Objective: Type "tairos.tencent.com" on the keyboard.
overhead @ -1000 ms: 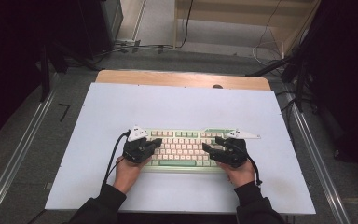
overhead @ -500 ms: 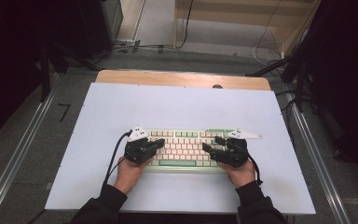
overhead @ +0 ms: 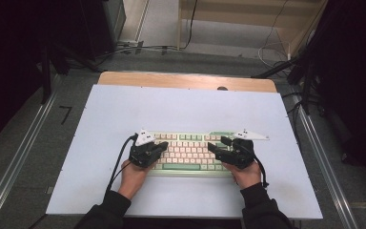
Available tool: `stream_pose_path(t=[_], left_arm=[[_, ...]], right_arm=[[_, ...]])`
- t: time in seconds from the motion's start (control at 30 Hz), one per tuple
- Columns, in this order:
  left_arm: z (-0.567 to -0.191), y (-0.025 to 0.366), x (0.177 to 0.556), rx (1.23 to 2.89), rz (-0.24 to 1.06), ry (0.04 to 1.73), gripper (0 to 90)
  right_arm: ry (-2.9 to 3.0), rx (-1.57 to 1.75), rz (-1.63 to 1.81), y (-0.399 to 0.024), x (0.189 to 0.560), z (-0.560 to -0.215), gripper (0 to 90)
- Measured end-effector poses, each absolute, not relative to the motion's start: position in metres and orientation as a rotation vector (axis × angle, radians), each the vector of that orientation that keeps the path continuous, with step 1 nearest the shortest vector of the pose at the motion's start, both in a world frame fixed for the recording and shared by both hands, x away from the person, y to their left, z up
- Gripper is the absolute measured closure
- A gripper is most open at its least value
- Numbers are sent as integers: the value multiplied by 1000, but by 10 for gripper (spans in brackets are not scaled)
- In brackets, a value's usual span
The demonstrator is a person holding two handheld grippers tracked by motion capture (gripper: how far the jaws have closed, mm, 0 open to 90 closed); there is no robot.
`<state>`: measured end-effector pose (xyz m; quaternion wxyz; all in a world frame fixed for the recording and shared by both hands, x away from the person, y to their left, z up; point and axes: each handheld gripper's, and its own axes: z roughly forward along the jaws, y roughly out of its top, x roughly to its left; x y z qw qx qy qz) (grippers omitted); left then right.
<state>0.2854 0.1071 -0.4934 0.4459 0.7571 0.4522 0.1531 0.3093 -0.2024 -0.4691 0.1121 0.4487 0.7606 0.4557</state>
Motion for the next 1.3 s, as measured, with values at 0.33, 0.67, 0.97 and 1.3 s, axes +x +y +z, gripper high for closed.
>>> stream_pose_path(t=[0.33,0.67,0.97,1.3], left_arm=[[-495,104,288,1918,384,1158,900],[-471,128,272,1751,423,1105,423],[-476,177,263,1587,265,1216,294],[-491,198,245,1533,143,1177,124]], right_arm=[[2242,1300,1331,-202,308,-468,324],[2253,1293,1310,-199,308,-470,324],[2279,1237,1296,-193,303,-470,490],[2360,1140,1326,-180,298,-473,806]])
